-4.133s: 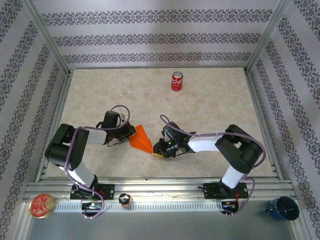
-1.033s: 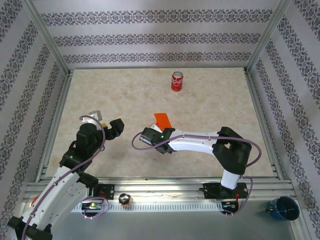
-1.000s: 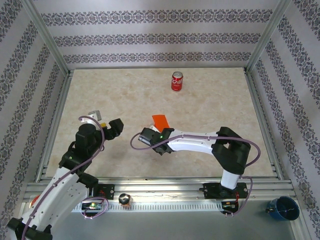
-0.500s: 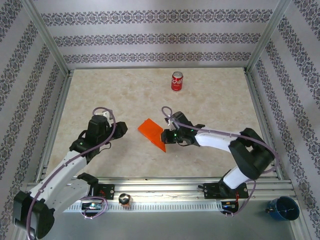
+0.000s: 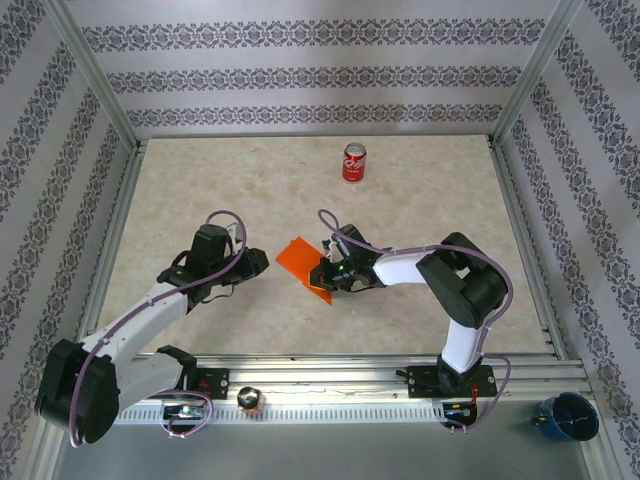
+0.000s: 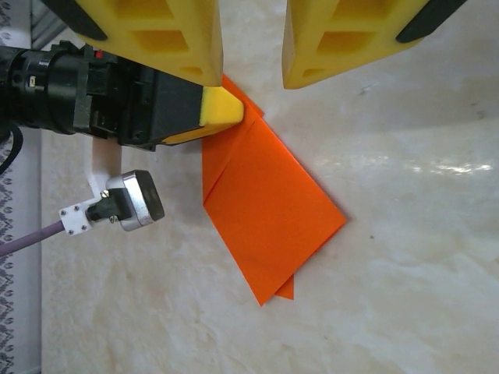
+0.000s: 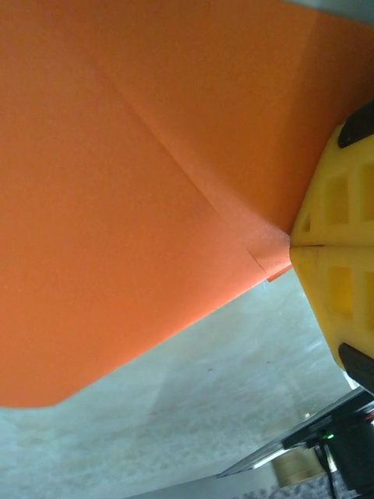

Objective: Fold a paper plane with a square sheet of paper (pick it up from the middle)
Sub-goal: Fold the wing for the fifth time at the center of the table.

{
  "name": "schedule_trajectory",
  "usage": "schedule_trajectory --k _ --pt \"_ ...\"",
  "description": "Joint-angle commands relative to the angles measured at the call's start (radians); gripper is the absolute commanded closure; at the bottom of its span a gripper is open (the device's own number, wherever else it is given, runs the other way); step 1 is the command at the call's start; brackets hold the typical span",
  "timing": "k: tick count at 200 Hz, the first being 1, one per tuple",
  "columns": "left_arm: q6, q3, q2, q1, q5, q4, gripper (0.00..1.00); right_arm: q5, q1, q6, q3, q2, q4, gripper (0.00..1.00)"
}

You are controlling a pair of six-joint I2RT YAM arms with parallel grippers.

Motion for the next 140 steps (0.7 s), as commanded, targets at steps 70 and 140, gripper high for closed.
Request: schedule_trajectory --k 70,140 --pt "-0.118 0.156 0.398 -0.103 0.071 0.245 0.91 0.363 0.131 0.469 -0.163 -0.037 0.165 1.0" --pt "-0.199 0.202 0.608 -0.139 0.059 0.383 1.0 0.414 0.171 0.577 -0.193 -0.043 0.256 1.0"
